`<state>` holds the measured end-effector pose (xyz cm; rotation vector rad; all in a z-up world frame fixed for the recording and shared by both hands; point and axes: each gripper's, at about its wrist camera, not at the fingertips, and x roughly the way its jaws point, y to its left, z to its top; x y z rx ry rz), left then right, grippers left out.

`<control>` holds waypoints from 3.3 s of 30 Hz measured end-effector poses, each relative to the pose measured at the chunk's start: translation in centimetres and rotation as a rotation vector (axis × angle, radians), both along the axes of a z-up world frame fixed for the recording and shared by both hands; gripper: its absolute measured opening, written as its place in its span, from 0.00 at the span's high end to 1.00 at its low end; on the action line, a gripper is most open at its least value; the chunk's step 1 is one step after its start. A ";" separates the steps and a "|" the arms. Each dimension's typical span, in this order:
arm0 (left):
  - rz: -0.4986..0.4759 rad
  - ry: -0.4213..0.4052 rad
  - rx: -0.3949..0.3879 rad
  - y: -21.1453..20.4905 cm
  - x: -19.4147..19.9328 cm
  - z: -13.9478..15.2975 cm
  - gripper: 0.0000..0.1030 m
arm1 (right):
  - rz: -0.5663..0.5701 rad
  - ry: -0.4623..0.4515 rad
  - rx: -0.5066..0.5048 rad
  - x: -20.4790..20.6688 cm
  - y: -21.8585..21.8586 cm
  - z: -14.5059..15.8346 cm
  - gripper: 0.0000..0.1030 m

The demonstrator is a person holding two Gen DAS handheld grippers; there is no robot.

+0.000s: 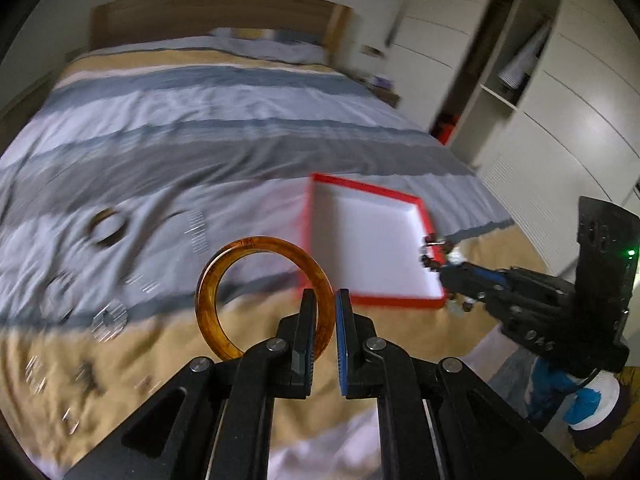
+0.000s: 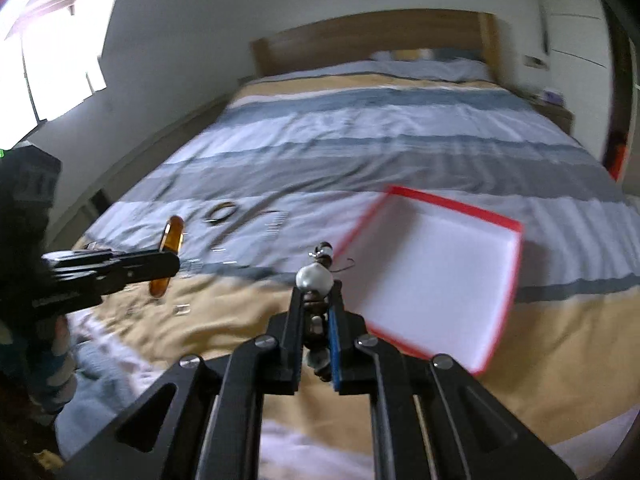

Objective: Organize jewelry
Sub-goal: 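Carry both items into the red box and open both tools, then withdraw both tools from the box back over the jewelry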

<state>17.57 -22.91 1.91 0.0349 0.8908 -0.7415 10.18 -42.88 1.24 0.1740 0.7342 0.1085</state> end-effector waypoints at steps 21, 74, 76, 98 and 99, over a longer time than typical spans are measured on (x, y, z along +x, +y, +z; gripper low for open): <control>-0.101 0.179 0.138 -13.2 7.4 -14.2 0.84 | -0.166 0.198 -0.041 5.7 -9.3 -10.6 0.90; 0.332 -0.101 0.067 15.2 -11.3 2.6 0.20 | -0.064 0.019 -0.096 -10.3 3.6 5.0 0.61; 0.366 -0.117 0.067 17.5 -12.2 3.1 0.19 | -0.063 -0.014 -0.091 -11.4 5.0 6.3 0.61; 0.548 -0.041 0.134 29.2 -10.5 -5.2 0.18 | 0.173 0.043 -0.088 -5.3 17.9 1.6 0.61; 0.548 -0.022 0.131 29.2 -9.5 -6.1 0.19 | 0.189 0.063 -0.087 -4.2 18.4 0.7 0.61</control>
